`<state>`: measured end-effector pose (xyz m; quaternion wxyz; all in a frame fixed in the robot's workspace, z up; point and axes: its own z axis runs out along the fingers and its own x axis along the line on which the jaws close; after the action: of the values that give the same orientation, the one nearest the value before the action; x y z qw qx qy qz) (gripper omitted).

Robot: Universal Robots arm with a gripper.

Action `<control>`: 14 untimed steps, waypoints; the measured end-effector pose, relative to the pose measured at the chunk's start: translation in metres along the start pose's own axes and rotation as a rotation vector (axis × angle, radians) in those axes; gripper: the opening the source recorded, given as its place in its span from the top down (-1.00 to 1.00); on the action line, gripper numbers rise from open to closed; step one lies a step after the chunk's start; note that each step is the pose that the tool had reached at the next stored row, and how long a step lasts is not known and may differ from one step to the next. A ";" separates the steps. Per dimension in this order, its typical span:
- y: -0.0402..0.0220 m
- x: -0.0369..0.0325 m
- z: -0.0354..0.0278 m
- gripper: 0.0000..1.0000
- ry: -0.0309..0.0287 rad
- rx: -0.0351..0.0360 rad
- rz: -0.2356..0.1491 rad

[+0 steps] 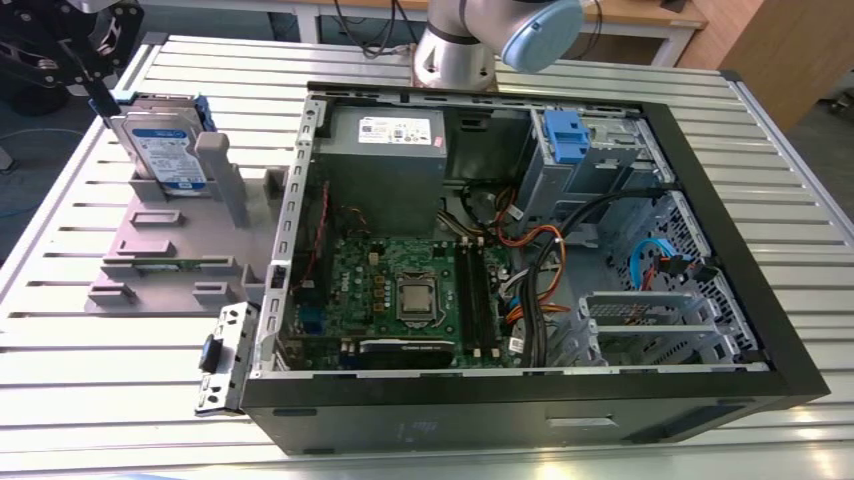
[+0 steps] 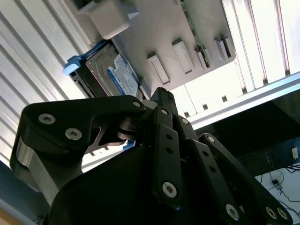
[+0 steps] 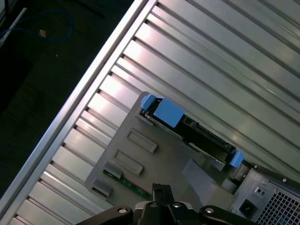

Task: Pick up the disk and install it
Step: 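Pick up the disk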

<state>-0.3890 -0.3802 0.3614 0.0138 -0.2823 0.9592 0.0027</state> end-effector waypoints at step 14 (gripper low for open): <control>0.0000 0.0000 0.0000 0.79 -0.0001 -0.0007 -0.024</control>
<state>-0.3891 -0.3802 0.3614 0.0138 -0.2937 0.9558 0.0028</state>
